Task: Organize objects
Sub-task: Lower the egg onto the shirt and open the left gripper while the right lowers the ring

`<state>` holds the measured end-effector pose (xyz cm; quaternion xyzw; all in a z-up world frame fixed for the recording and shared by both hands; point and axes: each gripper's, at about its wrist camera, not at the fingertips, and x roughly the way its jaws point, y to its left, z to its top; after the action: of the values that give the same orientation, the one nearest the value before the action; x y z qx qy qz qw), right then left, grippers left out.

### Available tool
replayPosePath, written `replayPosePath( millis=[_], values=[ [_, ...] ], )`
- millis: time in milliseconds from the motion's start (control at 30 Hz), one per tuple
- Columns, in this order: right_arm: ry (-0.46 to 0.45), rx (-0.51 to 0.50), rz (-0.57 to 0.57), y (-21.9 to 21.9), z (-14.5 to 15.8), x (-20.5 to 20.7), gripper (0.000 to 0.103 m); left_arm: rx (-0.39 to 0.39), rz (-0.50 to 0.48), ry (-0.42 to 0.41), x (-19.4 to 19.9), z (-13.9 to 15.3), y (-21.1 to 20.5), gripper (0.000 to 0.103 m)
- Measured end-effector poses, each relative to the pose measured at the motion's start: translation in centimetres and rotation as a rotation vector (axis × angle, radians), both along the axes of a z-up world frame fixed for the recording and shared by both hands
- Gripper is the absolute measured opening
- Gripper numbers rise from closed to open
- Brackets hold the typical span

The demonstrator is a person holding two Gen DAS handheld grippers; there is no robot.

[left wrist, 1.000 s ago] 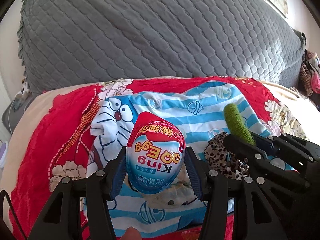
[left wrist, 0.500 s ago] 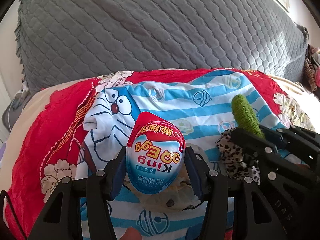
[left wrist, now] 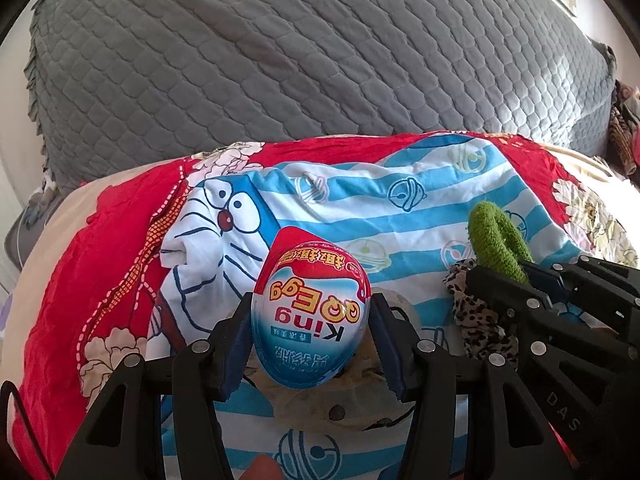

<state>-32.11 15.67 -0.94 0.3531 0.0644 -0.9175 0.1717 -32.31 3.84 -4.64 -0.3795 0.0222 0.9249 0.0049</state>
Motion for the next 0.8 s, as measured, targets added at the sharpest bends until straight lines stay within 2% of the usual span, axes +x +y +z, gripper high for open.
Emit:
replayPosePath(
  millis=[800],
  values=[
    [-0.064, 0.015, -0.017, 0.61, -0.70, -0.16, 0.016, -0.007, -0.007, -0.024, -0.95, -0.63, 0.24, 0.057]
  ],
)
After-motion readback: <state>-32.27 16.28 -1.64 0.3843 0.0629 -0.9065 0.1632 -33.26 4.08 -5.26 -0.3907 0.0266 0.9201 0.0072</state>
